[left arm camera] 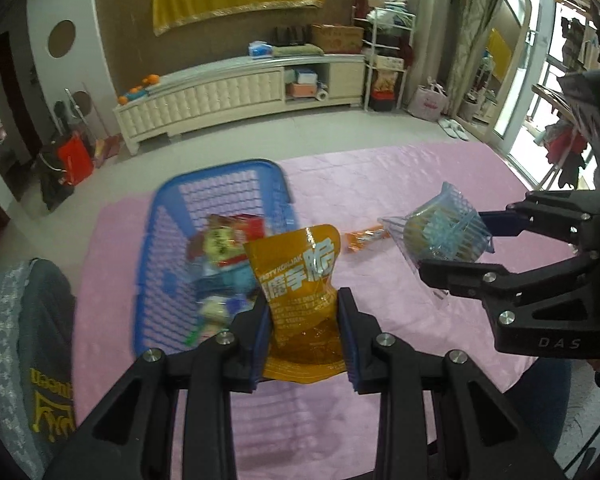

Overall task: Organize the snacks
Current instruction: 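Carry both snacks over the basket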

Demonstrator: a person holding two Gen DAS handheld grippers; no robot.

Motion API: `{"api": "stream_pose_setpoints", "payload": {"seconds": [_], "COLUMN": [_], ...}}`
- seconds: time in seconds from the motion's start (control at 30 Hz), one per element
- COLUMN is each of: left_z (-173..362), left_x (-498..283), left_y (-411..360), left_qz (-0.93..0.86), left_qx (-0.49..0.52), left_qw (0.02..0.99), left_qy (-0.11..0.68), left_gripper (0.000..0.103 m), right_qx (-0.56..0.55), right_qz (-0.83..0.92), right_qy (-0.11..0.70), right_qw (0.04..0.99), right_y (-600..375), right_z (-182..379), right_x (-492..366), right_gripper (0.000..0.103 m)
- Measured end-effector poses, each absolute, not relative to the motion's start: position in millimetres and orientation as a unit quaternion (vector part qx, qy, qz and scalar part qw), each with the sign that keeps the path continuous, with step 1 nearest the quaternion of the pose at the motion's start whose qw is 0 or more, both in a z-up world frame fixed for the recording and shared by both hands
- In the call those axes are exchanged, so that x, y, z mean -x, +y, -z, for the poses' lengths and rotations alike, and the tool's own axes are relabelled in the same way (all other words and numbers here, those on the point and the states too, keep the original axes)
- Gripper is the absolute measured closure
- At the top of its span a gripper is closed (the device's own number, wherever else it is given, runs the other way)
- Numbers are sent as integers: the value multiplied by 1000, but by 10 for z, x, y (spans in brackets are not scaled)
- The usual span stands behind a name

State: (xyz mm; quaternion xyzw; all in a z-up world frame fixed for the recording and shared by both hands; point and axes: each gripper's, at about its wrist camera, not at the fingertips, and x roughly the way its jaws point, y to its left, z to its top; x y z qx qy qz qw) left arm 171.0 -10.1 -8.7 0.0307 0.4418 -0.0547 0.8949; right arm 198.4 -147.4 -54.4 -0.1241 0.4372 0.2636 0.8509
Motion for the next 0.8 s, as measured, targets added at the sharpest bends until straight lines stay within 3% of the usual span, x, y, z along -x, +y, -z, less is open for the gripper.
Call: {"api": "stream_pose_setpoints", "payload": {"seconds": [0.37,0.8], "left_z": [160,708], "left_x": [-1754,-2156], "left_y": [475,875], "left_qz": [22,17], "left_qx": [-12,26], "left_qw": [890,867], "left_qy": [454,497], "left_gripper": [74,73], "right_qx": [161,179], "right_qz": [-306,-292], "right_qy": [440,471], "right_qw": [828,813], "right_y": [-697,-337], "right_z": [619,994], "right_x": [-2088,-2453], "right_gripper": [44,44]}}
